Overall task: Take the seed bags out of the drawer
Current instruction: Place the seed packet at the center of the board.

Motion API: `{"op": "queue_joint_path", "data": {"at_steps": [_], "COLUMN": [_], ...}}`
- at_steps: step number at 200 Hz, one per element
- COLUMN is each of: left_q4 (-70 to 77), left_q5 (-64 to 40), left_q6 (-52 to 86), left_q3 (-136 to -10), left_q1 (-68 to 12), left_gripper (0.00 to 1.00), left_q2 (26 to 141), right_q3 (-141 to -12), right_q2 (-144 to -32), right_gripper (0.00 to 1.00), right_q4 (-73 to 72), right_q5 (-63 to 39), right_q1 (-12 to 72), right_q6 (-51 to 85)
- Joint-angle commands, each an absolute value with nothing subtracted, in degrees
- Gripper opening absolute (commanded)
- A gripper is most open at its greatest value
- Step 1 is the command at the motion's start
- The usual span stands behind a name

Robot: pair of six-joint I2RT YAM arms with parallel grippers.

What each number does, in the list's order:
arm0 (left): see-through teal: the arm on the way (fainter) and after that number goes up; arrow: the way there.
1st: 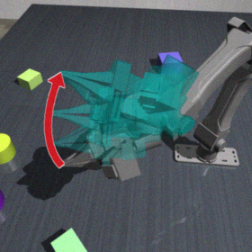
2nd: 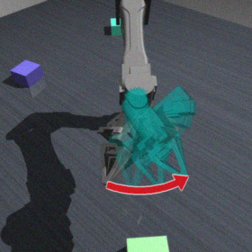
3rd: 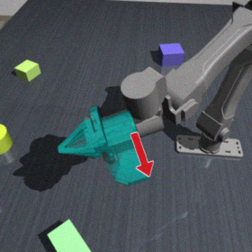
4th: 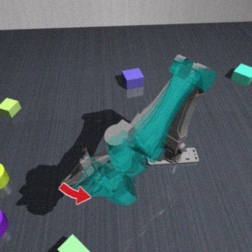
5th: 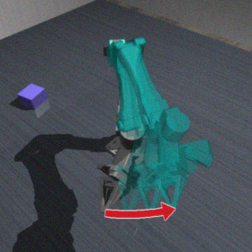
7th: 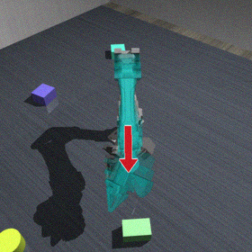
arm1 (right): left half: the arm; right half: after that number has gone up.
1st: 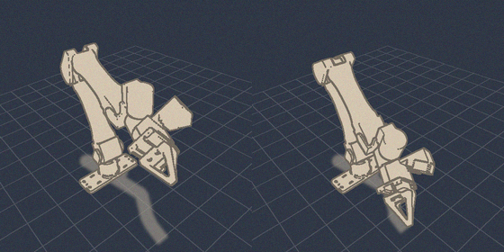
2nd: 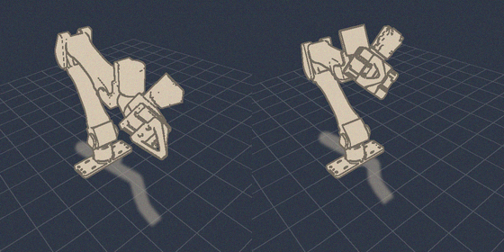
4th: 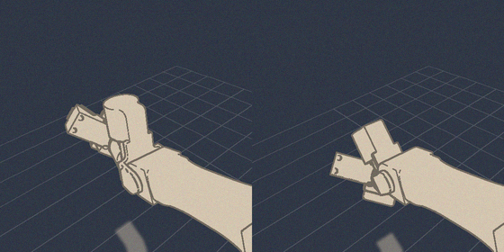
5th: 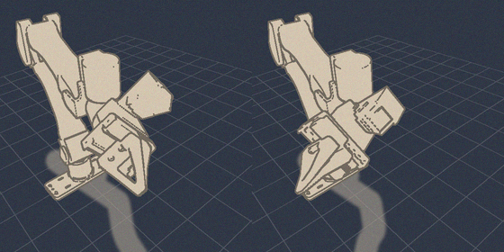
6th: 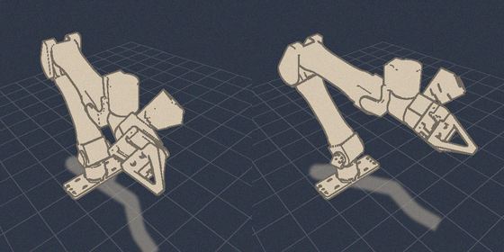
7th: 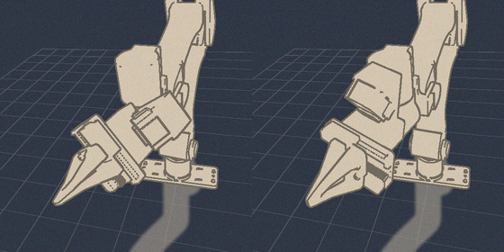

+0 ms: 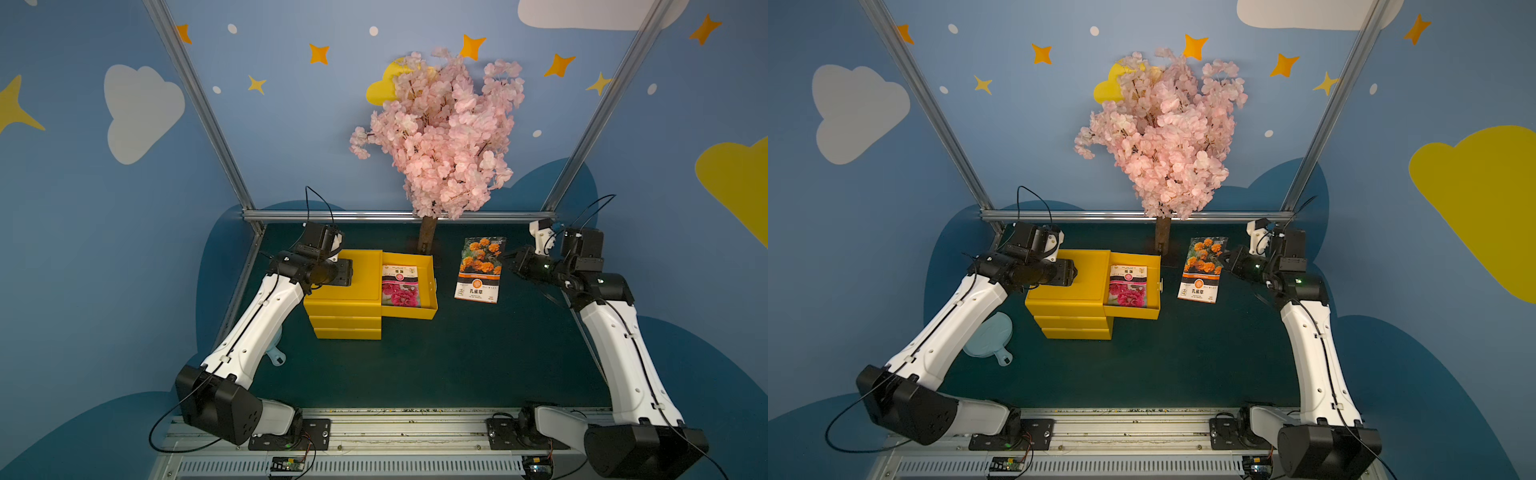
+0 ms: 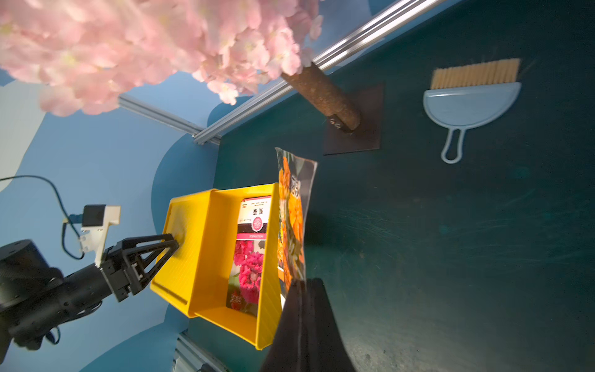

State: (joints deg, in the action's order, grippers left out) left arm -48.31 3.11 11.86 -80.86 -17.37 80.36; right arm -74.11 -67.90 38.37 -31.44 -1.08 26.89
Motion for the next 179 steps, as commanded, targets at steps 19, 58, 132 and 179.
{"op": "queue_joint_path", "data": {"at_steps": [19,58,132,179], "left_q4": [-56.07,-56.16,-55.82,-55.77], "left_q5": [1.72,1.41,1.55,1.49], "left_q6": [11.86,11.79,12.03,11.91], "left_q3": [-80.67,-81.12,-79.41,-79.28], "left_q1": [-17.04,-17.02,-17.04,-17.02], "left_gripper": [0.67,0.67,0.67,0.67], "left_q2": [82.20,82.18,81.25,81.21], "right_q3": [-69.92,-68.33,-69.56,-68.99], "right_q2": [-69.95,-77.52,-94.58,-98.49], "right_gripper": [0.00,0.00,0.00,0.00], "right_q4": [38.86,37.47,35.07,33.98], "right_q5": [-30.06,-24.09,-22.68,-18.10], "right_q1": [-1.92,5.08,9.71,10.07], "right_q6": [22.25,19.93,16.23,14.46]}}
